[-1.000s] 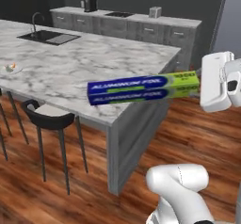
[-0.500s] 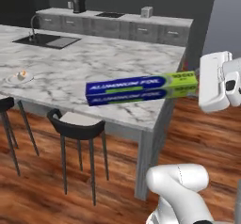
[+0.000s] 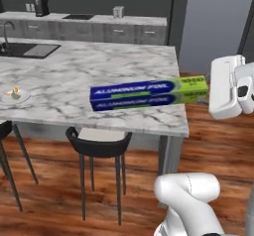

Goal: Retrieve the tupperware and aluminum foil from the cabinet and place them on the dining counter near the plate with garlic and shrimp to prepare for storing leftovers.

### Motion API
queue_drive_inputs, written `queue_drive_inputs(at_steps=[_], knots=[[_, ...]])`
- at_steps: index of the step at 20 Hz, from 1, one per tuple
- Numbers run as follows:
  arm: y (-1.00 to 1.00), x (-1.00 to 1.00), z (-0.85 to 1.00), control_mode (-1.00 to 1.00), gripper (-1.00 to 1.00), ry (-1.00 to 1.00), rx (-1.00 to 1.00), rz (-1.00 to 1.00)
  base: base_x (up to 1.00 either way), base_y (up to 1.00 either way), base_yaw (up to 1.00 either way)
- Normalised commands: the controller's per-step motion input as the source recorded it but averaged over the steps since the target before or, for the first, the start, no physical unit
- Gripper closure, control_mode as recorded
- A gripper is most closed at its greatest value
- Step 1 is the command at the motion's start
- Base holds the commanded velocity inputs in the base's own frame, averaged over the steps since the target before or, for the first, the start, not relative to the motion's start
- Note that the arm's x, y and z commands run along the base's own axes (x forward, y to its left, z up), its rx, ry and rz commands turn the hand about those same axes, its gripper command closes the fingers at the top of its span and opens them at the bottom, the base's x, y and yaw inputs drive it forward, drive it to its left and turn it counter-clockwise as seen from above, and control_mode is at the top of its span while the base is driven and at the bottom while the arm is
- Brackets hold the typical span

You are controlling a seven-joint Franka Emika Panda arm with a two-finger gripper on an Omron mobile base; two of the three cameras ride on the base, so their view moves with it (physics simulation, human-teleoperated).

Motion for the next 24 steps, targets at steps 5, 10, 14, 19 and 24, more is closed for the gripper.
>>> queue_drive_inputs(at_steps=[5, 10, 14, 19, 24], knots=[[0.00, 0.00, 0.00, 1.00, 1.00, 0.00, 0.00, 0.00, 0.15, 1.00, -0.16], [0.00, 0.00, 0.00, 1.00, 1.00, 0.00, 0.00, 0.00, 0.32, 1.00, -0.14], [0.00, 0.00, 0.00, 1.00, 1.00, 0.00, 0.00, 0.00, 0.44, 1.00, -0.22], [0.00, 0.00, 0.00, 1.00, 1.00, 0.00, 0.00, 0.00, 0.47, 1.00, -0.27], [0.00, 0.00, 0.00, 1.00, 1.00, 0.00, 0.00, 0.00, 0.44, 1.00, -0.36]])
